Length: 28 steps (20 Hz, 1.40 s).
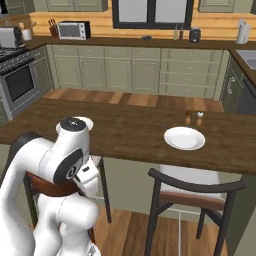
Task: Pick the chicken drumstick and tomato from their plates and place them in the bowl. Then put the bowl in the fridge.
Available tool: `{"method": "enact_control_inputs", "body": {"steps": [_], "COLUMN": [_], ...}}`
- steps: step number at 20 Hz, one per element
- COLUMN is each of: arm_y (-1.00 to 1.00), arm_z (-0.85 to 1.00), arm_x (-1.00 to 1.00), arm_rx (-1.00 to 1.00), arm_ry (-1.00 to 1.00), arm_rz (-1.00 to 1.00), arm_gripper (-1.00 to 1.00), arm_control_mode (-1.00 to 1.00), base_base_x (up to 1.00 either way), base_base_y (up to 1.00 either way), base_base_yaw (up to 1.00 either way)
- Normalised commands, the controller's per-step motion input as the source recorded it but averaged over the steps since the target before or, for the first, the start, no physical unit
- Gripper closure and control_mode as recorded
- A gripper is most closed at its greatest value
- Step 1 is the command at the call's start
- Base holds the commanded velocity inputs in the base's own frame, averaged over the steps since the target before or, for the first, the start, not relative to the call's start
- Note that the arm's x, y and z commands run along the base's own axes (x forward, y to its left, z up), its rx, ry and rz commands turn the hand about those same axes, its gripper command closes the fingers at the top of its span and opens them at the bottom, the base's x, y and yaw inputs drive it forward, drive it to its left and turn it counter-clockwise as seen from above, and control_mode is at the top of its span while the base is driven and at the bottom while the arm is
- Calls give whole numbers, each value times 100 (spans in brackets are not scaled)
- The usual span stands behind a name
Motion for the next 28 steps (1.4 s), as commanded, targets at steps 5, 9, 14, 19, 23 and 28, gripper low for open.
{"method": "enact_control_inputs", "body": {"steps": [5, 9, 14, 19, 23, 28], "arm_y": [0, 0, 0, 0, 0, 0], "arm_z": [0, 0, 0, 0, 0, 0], "arm_x": [0, 0, 0, 0, 0, 0], "arm_rx": [0, 0, 0, 0, 0, 0], "arm_ry": [0, 0, 0, 0, 0, 0], "arm_rz": [0, 0, 0, 0, 0, 0], "arm_gripper": [100, 100, 100, 100, 100, 100], "arm_control_mode": [100, 100, 100, 100, 100, 100], "base_base_x": [-47, 1, 19, 48, 66, 42], "base_base_y": [88, 100, 100, 100, 100, 99], "base_base_yaw": [5, 0, 0, -3, -10, -23]}}
